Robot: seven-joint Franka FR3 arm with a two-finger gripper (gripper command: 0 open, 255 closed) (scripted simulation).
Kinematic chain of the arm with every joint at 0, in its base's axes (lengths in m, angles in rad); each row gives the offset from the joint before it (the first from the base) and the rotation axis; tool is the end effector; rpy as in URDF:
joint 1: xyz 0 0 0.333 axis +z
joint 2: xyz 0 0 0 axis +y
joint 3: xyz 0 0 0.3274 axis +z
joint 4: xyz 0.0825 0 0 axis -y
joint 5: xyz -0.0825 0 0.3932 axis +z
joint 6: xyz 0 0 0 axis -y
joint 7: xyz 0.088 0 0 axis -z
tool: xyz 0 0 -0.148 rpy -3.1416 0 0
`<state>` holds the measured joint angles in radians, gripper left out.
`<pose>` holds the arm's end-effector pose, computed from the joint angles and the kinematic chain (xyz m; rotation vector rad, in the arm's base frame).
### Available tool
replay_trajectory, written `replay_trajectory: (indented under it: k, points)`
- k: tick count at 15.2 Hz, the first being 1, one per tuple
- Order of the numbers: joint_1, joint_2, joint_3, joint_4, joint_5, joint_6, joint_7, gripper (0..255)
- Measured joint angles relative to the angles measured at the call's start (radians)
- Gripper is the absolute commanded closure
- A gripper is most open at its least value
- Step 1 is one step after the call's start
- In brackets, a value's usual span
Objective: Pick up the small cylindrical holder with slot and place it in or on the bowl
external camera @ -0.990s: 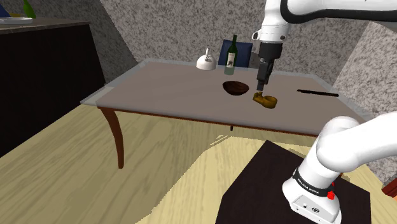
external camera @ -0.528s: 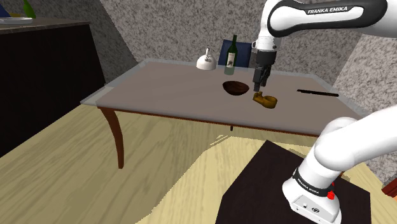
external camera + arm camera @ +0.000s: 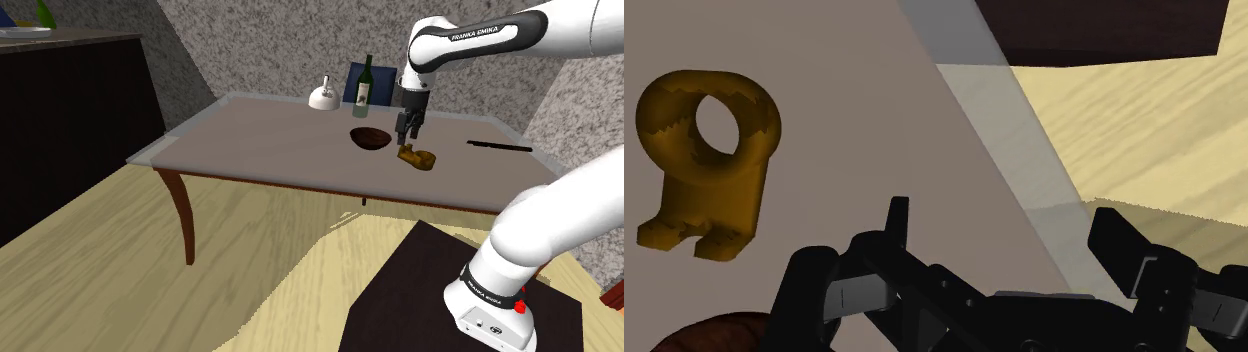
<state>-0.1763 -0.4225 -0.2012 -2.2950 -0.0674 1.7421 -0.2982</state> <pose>0.3768 -0.1630 0.4652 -3.0752 0.0620 0.1917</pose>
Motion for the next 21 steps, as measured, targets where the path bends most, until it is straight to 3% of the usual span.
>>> replay_trajectory:
  k: [8,16,21]
  points:
    - [-0.069,0.212,-0.116,0.089,-0.011,0.112,-0.069,0]
    - [-0.137,0.456,-0.205,0.219,0.043,0.205,-0.141,0]
    - [-0.154,0.506,-0.22,0.221,0.059,0.248,-0.163,0]
